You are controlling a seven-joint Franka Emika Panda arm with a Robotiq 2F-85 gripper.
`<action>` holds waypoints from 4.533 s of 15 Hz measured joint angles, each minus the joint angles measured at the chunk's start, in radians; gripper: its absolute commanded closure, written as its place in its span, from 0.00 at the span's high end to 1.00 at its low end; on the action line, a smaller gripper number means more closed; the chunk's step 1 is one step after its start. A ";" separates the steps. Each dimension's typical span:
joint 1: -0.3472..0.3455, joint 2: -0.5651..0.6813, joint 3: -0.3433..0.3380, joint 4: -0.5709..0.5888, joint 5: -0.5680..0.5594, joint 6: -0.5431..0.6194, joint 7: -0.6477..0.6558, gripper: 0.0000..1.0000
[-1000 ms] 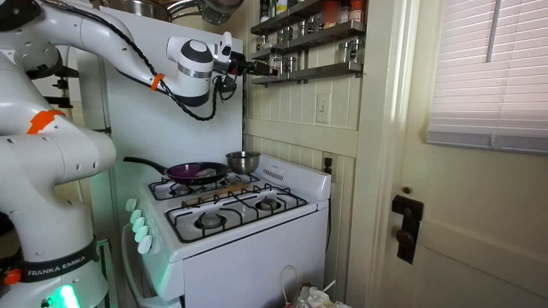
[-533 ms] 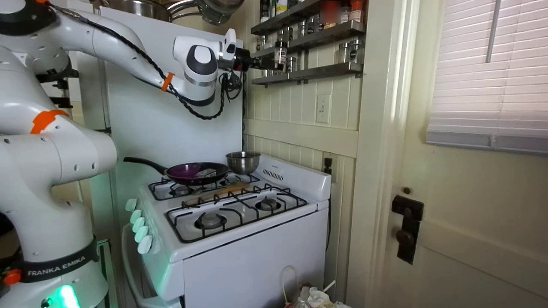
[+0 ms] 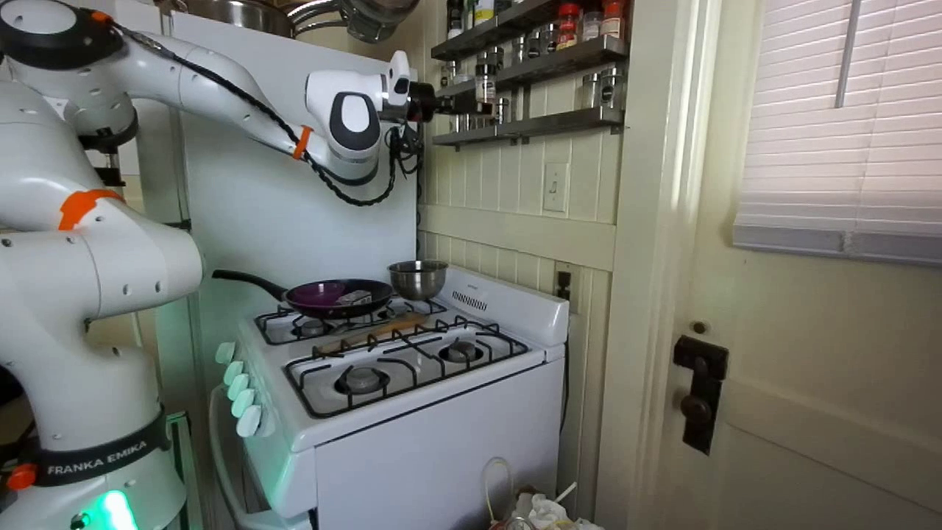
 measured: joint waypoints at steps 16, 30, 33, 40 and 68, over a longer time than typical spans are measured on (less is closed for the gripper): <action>0.241 0.365 -0.016 0.147 0.164 0.072 -0.044 0.25; 0.312 0.414 -0.112 0.142 0.163 0.064 -0.037 0.25; 0.238 0.394 -0.100 0.141 0.164 0.038 -0.077 0.25; -0.093 0.278 0.128 0.140 0.222 0.128 -0.096 0.25; -0.366 0.112 0.392 0.207 0.433 0.325 -0.185 0.25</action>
